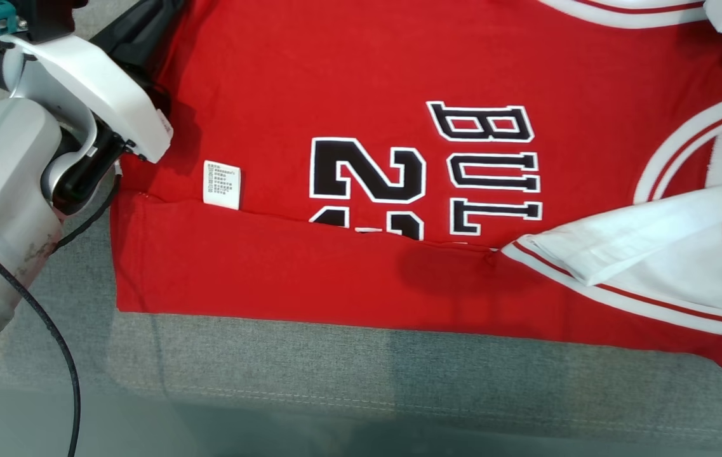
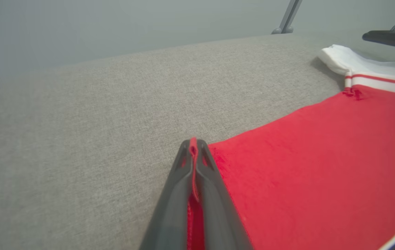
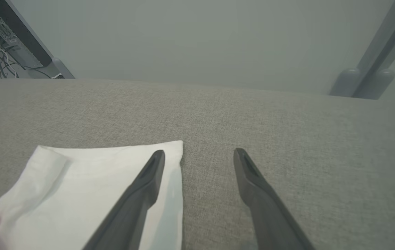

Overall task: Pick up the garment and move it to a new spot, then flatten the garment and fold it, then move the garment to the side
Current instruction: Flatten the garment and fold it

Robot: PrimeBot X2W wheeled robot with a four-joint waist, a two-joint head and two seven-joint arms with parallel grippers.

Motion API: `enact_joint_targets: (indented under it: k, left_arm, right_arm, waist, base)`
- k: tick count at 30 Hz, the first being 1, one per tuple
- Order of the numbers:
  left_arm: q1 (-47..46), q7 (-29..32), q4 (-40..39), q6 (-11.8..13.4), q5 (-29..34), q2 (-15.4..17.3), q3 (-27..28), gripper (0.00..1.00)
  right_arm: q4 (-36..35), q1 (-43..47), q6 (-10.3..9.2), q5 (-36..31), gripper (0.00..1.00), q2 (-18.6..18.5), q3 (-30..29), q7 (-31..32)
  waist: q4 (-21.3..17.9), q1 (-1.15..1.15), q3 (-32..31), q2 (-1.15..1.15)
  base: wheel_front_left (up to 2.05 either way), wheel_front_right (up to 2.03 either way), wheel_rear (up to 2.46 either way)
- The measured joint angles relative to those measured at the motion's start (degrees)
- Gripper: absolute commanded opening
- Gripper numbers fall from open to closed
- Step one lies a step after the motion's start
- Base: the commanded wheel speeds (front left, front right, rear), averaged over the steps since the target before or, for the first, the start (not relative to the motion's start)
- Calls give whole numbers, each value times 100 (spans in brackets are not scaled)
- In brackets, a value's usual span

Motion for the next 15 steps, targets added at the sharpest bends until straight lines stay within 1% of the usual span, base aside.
enact_joint_targets:
  k: [4,13,15]
  left_arm:
    - [-137,-132,56,0,-96,-90,-216,0]
    - [-324,-294,170,0,-356,-112,-633,0]
    - [-409,-339,183,0,-396,-114,-693,0]
  right_arm:
    - [87,-213,0,120,100,-15,174,58]
    - [288,-495,0,266,100,-166,559,151]
    - [292,-556,0,268,95,-180,673,209]
  waist:
    - [135,0,142,0]
    - [281,0,274,0]
    - [292,0,300,0]
  base:
    - [0,0,0]
    - [0,0,0]
    - [0,0,0]
